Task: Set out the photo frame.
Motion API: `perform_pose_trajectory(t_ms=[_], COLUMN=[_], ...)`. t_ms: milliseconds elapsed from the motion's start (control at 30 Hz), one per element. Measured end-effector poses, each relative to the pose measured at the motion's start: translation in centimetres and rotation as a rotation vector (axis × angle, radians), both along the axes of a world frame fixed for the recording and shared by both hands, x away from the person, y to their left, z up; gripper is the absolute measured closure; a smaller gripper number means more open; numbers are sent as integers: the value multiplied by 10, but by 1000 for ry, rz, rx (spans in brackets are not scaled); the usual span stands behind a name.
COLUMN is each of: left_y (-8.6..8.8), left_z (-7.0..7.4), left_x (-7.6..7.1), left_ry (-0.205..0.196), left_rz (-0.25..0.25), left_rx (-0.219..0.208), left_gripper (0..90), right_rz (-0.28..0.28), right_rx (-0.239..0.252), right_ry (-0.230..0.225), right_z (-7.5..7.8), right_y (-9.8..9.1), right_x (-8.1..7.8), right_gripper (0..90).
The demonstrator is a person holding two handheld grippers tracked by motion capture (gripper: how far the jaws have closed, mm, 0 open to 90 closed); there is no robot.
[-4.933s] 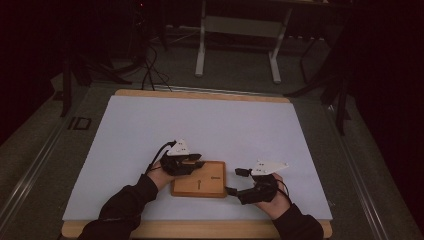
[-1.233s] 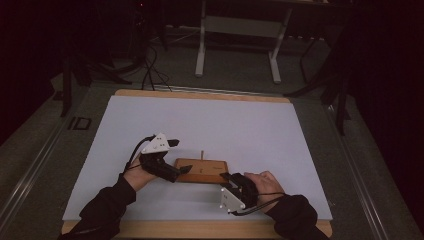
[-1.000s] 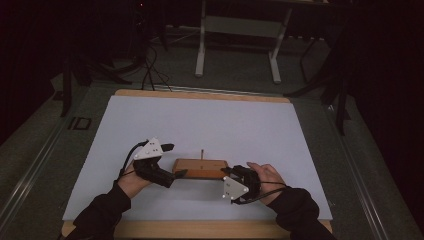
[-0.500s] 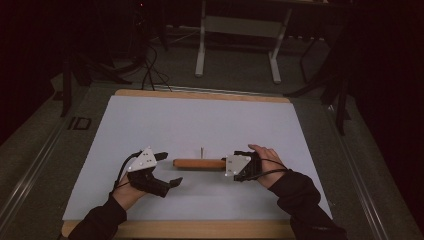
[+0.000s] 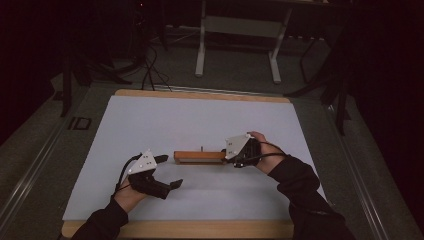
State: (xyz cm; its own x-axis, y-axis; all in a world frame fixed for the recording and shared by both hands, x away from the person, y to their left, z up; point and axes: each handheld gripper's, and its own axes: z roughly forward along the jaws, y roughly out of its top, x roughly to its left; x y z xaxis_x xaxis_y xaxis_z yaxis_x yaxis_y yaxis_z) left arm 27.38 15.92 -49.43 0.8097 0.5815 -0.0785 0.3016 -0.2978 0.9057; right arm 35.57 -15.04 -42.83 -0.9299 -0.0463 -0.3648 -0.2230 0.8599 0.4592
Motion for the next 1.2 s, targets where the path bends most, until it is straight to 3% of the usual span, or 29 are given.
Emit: perform_pose_trajectory(t_ms=[500, 633, 1200], left_y=[0, 1, 2], left_z=[-6, -6, -11], left_x=[1, 1, 3], left_ry=[7, 8, 12], left_rz=[-1, 0, 3], left_rx=[-5, -10, -9], left_gripper=[27, 27, 26], right_rz=[-56, -76, -155], right_rx=[17, 41, 99], right_ry=[117, 152, 204], right_z=[5, 5, -1], right_y=[4, 3, 3], right_x=[42, 52, 79], right_gripper=[670, 667, 628])
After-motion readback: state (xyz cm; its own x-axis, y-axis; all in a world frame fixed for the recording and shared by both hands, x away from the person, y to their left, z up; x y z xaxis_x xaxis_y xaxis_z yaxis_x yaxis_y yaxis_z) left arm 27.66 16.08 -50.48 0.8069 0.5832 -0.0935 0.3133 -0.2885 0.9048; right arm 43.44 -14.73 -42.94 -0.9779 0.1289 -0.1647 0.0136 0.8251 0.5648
